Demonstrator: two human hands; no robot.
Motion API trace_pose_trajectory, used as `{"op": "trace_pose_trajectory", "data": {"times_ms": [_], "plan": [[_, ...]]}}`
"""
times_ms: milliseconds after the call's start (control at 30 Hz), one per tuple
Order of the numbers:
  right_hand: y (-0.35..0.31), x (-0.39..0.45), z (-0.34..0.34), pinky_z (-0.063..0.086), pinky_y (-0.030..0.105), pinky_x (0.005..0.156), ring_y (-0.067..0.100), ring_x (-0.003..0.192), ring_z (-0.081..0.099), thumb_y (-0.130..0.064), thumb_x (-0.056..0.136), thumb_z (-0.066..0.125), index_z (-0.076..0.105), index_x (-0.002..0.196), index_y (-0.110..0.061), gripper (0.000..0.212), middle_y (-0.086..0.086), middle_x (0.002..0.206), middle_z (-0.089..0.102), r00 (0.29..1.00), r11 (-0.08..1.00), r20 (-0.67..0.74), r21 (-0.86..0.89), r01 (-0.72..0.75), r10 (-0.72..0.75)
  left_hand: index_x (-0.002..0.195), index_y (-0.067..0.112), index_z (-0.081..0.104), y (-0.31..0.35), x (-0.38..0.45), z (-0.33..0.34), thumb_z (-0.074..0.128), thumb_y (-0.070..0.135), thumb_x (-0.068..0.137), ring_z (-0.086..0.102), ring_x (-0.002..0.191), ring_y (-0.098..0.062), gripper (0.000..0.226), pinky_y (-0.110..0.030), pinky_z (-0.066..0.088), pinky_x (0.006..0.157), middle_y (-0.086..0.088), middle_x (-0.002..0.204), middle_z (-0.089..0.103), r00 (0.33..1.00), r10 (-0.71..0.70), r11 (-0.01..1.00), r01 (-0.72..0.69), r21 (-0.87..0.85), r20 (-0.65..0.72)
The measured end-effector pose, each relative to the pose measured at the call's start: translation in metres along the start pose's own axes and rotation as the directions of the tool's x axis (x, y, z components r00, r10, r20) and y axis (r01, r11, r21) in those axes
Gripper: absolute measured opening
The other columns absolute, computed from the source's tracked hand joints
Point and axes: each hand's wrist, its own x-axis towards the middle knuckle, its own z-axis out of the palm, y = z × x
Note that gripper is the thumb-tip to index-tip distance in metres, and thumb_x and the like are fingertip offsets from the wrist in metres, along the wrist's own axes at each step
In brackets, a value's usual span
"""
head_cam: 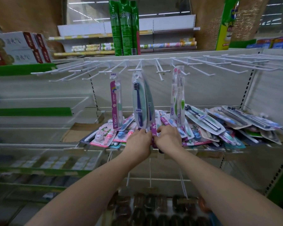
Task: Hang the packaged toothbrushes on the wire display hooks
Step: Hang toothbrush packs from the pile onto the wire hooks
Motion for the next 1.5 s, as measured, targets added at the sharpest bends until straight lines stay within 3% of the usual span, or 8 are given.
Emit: {"op": "trace_pose_trajectory", "data": {"times_ms": [200, 433, 800, 1033, 1133, 1300, 1400, 1500], "plan": [[0.004, -0.012, 0.004, 0.045, 0.032, 0.079, 0.028, 0.106, 0.057, -0.030, 0.090, 0.065, 0.068, 0.112, -0.015, 0.027, 0.008, 0.117, 0.060, 0.999, 0.999, -0.030, 0.034, 0.015, -0.014, 0.122, 0.011, 0.059, 0.003, -0.008, -0.002, 0.061, 0.014, 0.087, 0.052, 0.117, -0.033, 0.035, -0.043, 0.051, 0.092, -0.013, 0.121, 0.055, 1.000, -0.017, 1.000, 0.017, -0.015, 0.008], [-0.003, -0.026, 0.013, 0.047, 0.042, 0.099, 0.035, 0.122, 0.051, -0.047, 0.088, 0.056, 0.065, 0.117, -0.015, 0.044, 0.010, 0.141, 0.052, 0.998, 0.997, 0.008, -0.058, 0.058, -0.057, 0.118, 0.011, 0.061, 0.002, -0.016, -0.006, 0.065, 0.019, 0.085, 0.056, 0.108, -0.033, 0.034, -0.043, 0.052, 0.089, -0.013, 0.117, 0.055, 1.000, -0.002, 0.993, 0.002, -0.116, -0.002], [-0.005, -0.038, 0.012, 0.050, 0.033, 0.087, 0.029, 0.111, 0.059, -0.029, 0.082, 0.073, 0.070, 0.117, -0.019, 0.036, 0.004, 0.119, 0.068, 0.991, 0.993, -0.127, 0.117, -0.012, 0.027, 0.111, 0.013, 0.074, -0.001, -0.028, -0.011, 0.079, 0.019, 0.080, 0.058, 0.105, -0.028, 0.032, -0.034, 0.049, 0.090, -0.011, 0.111, 0.061, 0.996, -0.084, 0.929, 0.083, -0.361, 0.012], [-0.005, -0.045, 0.010, 0.049, 0.032, 0.094, 0.024, 0.115, 0.062, -0.009, 0.081, 0.073, 0.068, 0.123, -0.017, 0.043, 0.003, 0.124, 0.069, 0.987, 0.977, -0.133, 0.202, -0.067, 0.096, 0.128, 0.009, 0.070, 0.002, -0.033, -0.022, 0.090, 0.026, 0.074, 0.064, 0.115, -0.022, 0.060, -0.037, 0.053, 0.099, -0.008, 0.128, 0.070, 0.966, -0.221, 0.751, 0.258, -0.608, 0.136], [-0.005, -0.044, 0.010, 0.049, 0.031, 0.089, 0.024, 0.111, 0.063, -0.011, 0.081, 0.075, 0.070, 0.119, -0.016, 0.039, 0.005, 0.120, 0.070, 0.983, 0.959, -0.112, 0.259, -0.111, 0.144, 0.131, 0.007, 0.067, 0.002, -0.031, -0.019, 0.086, 0.008, 0.079, 0.070, 0.092, -0.019, 0.055, -0.024, 0.061, 0.074, -0.012, 0.131, 0.067, 0.940, -0.275, 0.617, 0.334, -0.712, 0.202], [-0.007, -0.042, 0.012, 0.047, 0.031, 0.071, 0.024, 0.087, 0.061, -0.022, 0.085, 0.075, 0.063, 0.085, -0.020, 0.012, 0.002, 0.092, 0.069, 0.980, 0.948, -0.087, 0.281, -0.151, 0.182, 0.112, 0.012, 0.077, 0.003, -0.031, -0.014, 0.084, 0.022, 0.083, 0.073, 0.096, -0.024, 0.031, -0.042, 0.061, 0.088, -0.009, 0.106, 0.076, 0.896, -0.407, 0.492, 0.379, -0.784, 0.178], [-0.011, -0.039, 0.016, 0.055, 0.036, 0.070, 0.024, 0.082, 0.064, -0.025, 0.083, 0.075, 0.065, 0.090, -0.018, 0.014, 0.003, 0.090, 0.070, 0.978, 0.951, -0.093, 0.265, -0.156, 0.186, 0.085, 0.013, 0.081, 0.002, -0.032, -0.015, 0.087, 0.019, 0.080, 0.074, 0.083, -0.021, 0.010, -0.040, 0.062, 0.082, -0.005, 0.084, 0.077, 0.869, -0.457, 0.447, 0.409, -0.796, 0.189], [-0.013, -0.038, 0.021, 0.051, 0.033, 0.067, 0.025, 0.080, 0.060, -0.026, 0.083, 0.073, 0.063, 0.098, -0.018, 0.020, 0.005, 0.093, 0.068, 0.978, 0.968, -0.099, 0.191, -0.164, 0.186, 0.066, 0.013, 0.071, -0.002, -0.036, -0.020, 0.090, 0.011, 0.073, 0.072, 0.070, -0.019, 0.021, -0.039, 0.064, 0.071, -0.004, 0.071, 0.072, 0.851, -0.474, 0.430, 0.448, -0.784, 0.226]]}}
